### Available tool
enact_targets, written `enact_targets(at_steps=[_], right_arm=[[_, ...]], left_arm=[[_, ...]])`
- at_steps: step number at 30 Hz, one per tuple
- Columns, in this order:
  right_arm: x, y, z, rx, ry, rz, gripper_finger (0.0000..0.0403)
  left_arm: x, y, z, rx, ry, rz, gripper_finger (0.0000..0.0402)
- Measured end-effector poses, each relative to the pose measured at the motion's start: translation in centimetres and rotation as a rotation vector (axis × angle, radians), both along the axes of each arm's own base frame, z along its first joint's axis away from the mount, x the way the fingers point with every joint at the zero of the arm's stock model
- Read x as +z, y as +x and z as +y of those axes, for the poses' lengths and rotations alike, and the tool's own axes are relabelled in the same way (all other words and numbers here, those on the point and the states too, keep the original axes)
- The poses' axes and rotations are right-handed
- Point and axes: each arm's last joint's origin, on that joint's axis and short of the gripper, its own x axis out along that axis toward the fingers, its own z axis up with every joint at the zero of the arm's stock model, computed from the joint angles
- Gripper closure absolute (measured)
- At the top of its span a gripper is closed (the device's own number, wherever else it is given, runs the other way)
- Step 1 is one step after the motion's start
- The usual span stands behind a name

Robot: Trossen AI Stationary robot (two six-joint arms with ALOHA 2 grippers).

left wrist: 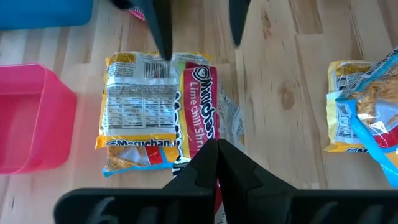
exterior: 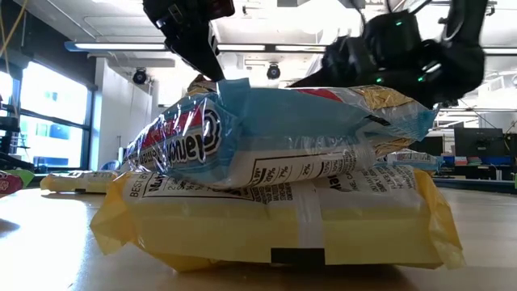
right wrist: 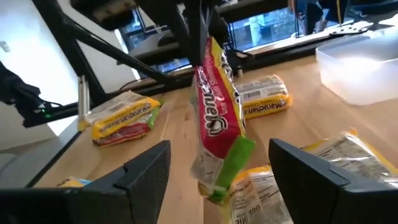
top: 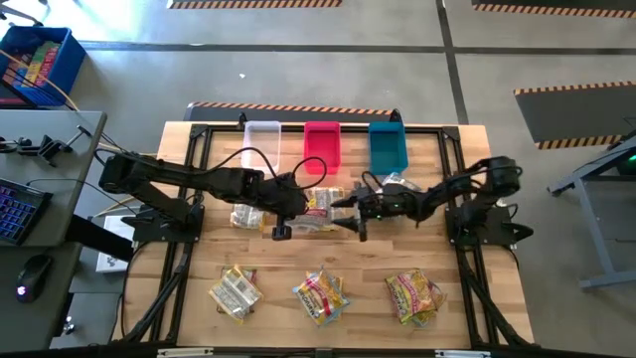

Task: Sort Maruchan noodles
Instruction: Put the green noodle pack into the blue bin

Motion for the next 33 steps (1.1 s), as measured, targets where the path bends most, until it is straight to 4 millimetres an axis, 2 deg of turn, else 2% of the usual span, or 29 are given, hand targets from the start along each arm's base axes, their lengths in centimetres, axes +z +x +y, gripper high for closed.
enact_targets(at_steps=[5, 10, 16, 20, 28, 30, 33], right_arm=[[-0.5, 1.8, -0.8, 0.057, 0.018, 0.004, 0.0143], [-0.6, 3.9, -0.7, 0.146, 0.029, -0.014, 0.0143], [-1.4, 5.6, -0.6, 0.147, 0.037, 0.006, 0.0151], [-1.8, 5.8, -0.7, 0.127, 0.041, 0.026, 0.0194], [-1.6, 5.9, -0.7, 0.125, 0.037, 0.004, 0.0326], [-1.7, 5.8, -0.7, 0.124, 0.037, 0.011, 0.0348], [-1.9, 5.8, -0.7, 0.125, 0.034, 0.031, 0.0368]], left_arm=[[0.0, 0.0, 0.0, -0.012, 0.009, 0.001, 0.0401], [0.0, 0.0, 0.0, -0.002, 0.022, -0.001, 0.0401], [0.0, 0.0, 0.1, 0.012, 0.014, -0.005, 0.0401], [0.4, -0.1, 0.2, 0.046, 0.037, -0.023, 0.0401], [2.6, -1.4, 1.1, 0.139, 0.040, -0.132, 0.0401], [2.5, -2.0, 1.2, 0.157, 0.024, -0.181, 0.0401], [1.0, -3.1, 1.5, 0.209, -0.052, -0.187, 0.0401]])
